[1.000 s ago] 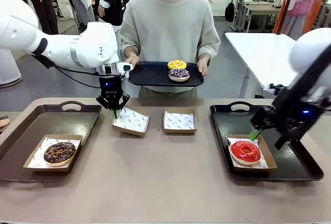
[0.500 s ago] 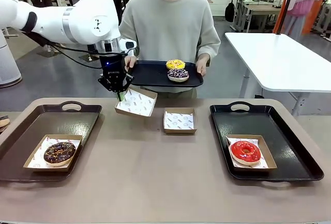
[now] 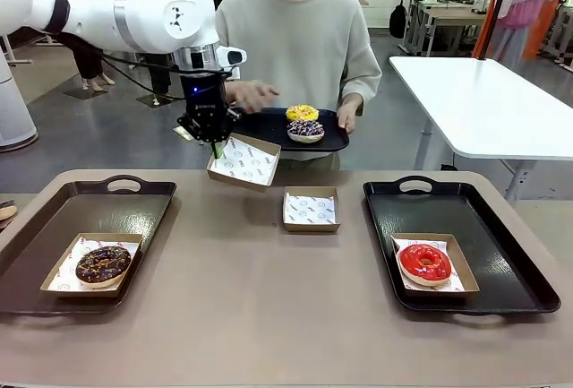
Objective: Individually package the donuts and arrange them on the tray.
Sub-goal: Place the picked Paper togo box on the Handle tray while simultaneously picking up another Paper togo box from the table with the other hand.
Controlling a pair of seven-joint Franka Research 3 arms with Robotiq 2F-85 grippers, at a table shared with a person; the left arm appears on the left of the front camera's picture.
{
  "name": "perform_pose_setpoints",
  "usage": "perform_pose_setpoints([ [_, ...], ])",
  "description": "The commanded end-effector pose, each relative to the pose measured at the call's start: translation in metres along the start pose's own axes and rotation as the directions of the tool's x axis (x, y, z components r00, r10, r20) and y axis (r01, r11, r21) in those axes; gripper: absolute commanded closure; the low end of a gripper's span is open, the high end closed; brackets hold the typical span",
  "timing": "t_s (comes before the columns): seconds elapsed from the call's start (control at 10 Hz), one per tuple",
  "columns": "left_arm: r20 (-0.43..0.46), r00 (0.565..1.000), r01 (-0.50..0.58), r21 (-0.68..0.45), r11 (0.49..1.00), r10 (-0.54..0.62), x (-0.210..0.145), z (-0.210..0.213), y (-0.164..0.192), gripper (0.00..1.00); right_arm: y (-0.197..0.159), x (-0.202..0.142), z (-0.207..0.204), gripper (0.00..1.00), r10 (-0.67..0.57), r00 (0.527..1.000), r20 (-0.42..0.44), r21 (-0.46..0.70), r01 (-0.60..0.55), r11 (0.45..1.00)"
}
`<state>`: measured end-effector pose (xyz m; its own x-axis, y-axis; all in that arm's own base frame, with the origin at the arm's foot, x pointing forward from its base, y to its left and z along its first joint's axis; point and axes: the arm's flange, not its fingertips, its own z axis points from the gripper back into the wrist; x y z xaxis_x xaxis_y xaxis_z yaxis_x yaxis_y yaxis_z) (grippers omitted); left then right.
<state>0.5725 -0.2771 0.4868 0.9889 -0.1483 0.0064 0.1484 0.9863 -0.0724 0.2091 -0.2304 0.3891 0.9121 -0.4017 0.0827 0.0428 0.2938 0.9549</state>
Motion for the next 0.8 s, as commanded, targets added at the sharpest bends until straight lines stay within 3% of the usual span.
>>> perform_pose_setpoints([
  [0.0, -0.007, 1.000, -0.030, 0.032, 0.999, 0.030, 0.011, 0.007, -0.005, 1.00, -0.018, 0.014, 0.011, 0.00, 0.030, 0.999, -0.030, 0.049, -0.028, 0.998],
  [0.4, -0.001, 1.000, -0.013, 0.011, 1.000, 0.013, 0.005, 0.007, -0.001, 1.00, -0.041, 0.021, 0.010, 0.00, -0.005, 1.000, -0.009, 0.059, 0.005, 0.998],
  [0.7, -0.001, 1.000, -0.013, 0.011, 1.000, 0.013, 0.005, 0.007, -0.001, 1.00, -0.032, 0.012, 0.008, 0.00, -0.005, 1.000, -0.028, 0.050, 0.007, 0.999],
])
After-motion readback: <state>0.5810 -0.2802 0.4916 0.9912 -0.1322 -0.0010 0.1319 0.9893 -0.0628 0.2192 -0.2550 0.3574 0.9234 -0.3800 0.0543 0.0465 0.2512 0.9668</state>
